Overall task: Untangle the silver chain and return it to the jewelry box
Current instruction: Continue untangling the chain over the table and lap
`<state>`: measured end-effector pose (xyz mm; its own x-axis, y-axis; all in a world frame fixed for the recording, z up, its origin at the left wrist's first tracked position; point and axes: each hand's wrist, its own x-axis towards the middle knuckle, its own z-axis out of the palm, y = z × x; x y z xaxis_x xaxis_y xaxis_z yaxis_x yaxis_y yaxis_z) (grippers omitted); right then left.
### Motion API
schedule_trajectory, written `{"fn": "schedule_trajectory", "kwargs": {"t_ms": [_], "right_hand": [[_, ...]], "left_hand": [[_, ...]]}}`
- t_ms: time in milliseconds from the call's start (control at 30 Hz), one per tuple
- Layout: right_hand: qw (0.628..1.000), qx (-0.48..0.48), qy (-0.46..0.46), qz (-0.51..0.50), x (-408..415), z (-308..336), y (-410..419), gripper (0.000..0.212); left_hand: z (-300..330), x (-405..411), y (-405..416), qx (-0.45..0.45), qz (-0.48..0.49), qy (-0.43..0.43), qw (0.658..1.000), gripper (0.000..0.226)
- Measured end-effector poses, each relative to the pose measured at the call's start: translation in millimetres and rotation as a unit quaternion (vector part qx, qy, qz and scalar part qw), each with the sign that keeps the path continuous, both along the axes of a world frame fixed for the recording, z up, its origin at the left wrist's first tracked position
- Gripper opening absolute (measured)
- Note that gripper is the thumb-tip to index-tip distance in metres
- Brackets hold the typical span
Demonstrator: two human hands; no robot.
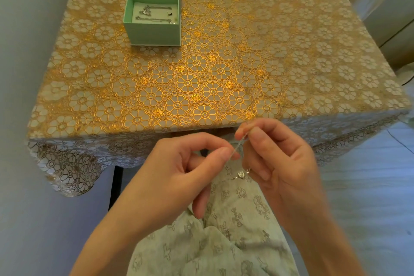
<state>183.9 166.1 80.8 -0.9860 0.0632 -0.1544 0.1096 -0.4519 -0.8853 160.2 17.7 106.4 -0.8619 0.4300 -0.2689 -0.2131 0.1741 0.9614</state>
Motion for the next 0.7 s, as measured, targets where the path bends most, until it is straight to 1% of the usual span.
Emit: {"fn": "schedule_trajectory", "kwargs": {"t_ms": [167,267,433,533,600,633,700], "right_hand": [[1.000,0.006,-0.002,0.007,0,0,0,0.011],[1.000,-0.002,-0.003,0.007,0,-1,0,0.011],[1.000,0.016,-0.001,0.005,0,-1,0,0.011],[1.000,0.025,0.003,0.004,0,-1,0,0.012],[1.000,0.031,-0.002,0.000,0,-1,0,0.008],[0.999,0.033,-0.004,-0.001,0,-2,1,0.003],[0.999,0.039,-0.015,-0.010,0,-3,1,0.007]], "left_hand": [[0,0,0,0.011,-0.019,-0.007,1.000,0.037],[-2,1,1,0.001,-0.014,0.005,1.000,0.034],[-12,1,4,-0.023,0.031,0.067,0.997,0.028],[-16,1,7,-0.031,0.055,0.085,0.994,0.024],[-17,1,7,-0.032,0.070,0.097,0.992,0.023],[-18,1,7,-0.031,0.079,0.104,0.991,0.020],[-19,1,7,-0.033,0.095,0.127,0.987,0.013]]}}
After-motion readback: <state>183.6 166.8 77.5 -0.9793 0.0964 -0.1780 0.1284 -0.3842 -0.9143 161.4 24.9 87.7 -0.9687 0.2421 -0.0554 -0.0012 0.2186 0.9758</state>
